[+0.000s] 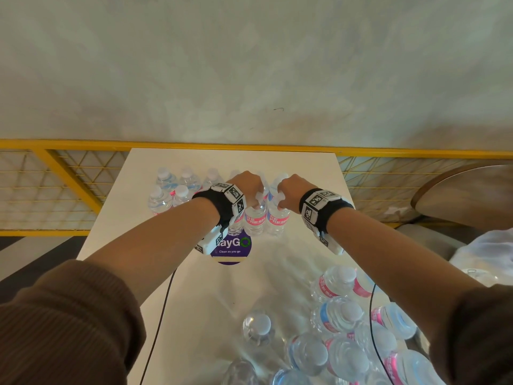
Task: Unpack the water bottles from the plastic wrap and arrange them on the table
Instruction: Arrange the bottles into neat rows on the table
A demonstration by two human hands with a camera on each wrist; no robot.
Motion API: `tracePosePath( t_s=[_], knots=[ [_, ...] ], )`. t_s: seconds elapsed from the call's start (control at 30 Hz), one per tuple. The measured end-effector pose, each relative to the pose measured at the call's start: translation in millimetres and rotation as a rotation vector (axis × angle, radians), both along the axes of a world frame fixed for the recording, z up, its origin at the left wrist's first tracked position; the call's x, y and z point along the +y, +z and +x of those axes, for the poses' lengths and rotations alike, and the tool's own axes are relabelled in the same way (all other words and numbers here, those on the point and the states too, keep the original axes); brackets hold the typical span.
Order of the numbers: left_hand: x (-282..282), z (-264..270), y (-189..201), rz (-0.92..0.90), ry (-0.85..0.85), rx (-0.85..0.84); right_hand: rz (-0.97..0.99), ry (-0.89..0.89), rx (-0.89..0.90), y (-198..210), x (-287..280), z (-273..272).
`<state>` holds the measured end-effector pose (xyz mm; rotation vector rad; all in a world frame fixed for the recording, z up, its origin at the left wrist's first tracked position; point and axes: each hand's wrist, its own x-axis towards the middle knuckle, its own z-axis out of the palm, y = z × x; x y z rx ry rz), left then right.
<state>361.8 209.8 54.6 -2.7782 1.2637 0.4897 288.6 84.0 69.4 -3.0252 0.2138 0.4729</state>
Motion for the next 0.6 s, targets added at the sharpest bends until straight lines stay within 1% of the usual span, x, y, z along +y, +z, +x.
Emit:
tracePosePath(
  t_s=[0.27,0.3,0.37,0.43,0.5,0.53,0.6],
  knots=[
    [2.6,-5.8,5.6,0.021,0.013,0.012,-0.013,0.013,0.025,1.5,-0.4,-4.7],
    [4.3,-8.4,7.9,0.013,0.023,0.007,-0.004,0.009,0.026,4.2,-1.5,-7.8],
    [7.9,-18.3,12.3,-0.059,0.03,-0.013,0.024,0.012,0.028,13.7,-6.0,-18.7],
    [8.5,-39.1,19.1,-0.183,-0.049,-0.056,0.04,0.046,0.063,25.3,-13.0,-37.4],
    [3.0,-66.7,25.4,-0.276,-0.194,-0.066,0.016,0.092,0.139,35.0,-21.6,-60.8],
    [-1.6,-81.4,29.0,-0.283,-0.262,-0.047,-0.005,0.107,0.194,38.8,-26.2,-73.2],
    [-15.3,-108.3,33.1,-0.24,-0.35,0.016,-0.052,0.107,0.299,41.8,-37.1,-96.1]
  ],
)
